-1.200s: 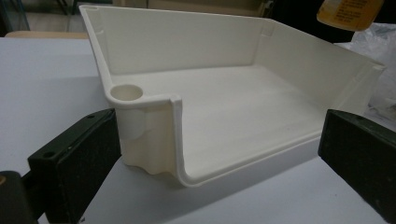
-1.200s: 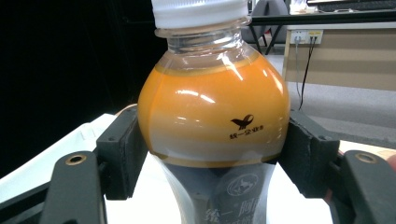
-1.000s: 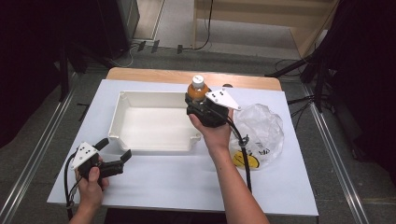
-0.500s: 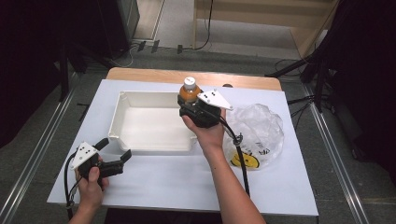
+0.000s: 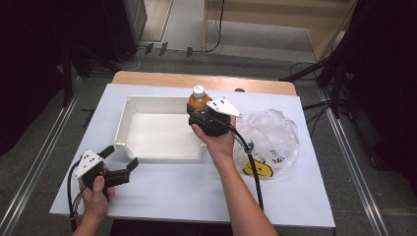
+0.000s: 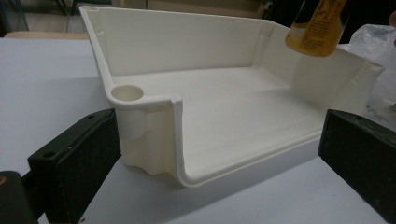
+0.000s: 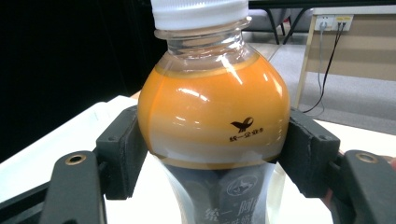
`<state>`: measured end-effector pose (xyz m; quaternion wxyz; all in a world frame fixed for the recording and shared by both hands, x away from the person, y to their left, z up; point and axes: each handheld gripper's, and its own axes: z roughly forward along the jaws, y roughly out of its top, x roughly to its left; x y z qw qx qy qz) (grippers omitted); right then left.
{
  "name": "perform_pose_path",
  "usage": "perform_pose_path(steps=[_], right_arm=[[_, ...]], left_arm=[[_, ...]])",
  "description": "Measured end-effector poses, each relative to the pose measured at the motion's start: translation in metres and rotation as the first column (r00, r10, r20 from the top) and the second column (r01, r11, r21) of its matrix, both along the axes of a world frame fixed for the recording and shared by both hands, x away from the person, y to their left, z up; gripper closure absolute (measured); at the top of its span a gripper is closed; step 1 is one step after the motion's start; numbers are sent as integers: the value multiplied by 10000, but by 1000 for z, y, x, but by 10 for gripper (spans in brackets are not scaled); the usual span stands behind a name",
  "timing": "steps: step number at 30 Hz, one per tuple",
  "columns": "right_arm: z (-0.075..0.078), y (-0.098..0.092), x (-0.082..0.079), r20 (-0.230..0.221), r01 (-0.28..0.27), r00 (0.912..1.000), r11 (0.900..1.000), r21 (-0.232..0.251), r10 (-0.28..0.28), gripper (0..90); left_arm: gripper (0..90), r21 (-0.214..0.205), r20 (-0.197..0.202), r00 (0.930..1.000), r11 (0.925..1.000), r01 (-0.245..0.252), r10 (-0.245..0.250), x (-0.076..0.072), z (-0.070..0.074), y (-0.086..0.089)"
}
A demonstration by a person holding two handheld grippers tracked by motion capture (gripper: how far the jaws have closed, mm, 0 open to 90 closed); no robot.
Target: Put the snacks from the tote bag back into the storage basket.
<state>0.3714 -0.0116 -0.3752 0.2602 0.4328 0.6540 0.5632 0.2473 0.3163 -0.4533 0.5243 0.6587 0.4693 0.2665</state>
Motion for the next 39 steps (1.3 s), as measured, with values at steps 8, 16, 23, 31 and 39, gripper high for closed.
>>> perform_pose_path(steps=[8, 16, 23, 31, 39], right_arm=[[-14, -1, 2, -146, -54, 9999, 10000, -69, 53, 314], [-25, 0, 2, -371, -82, 9993, 9998, -180, 76, 314], [-32, -3, 4, -615, -139, 9980, 9996, -263, 123, 316], [-42, -1, 2, -686, -227, 9975, 9980, -596, 186, 316], [-49, -1, 3, -873, -252, 9960, 9967, -774, 184, 316]], left_arm=[[0, 21, -13, 10000, 10000, 7, -7, 0, 0, 0], [0, -18, -9, 10000, 10000, -8, 8, 0, 0, 0], [0, -14, -7, 10000, 10000, 8, -8, 0, 0, 1], [0, -10, -7, 10000, 10000, 7, -7, 0, 0, 1], [0, 1, -10, 10000, 10000, -7, 7, 0, 0, 1]])
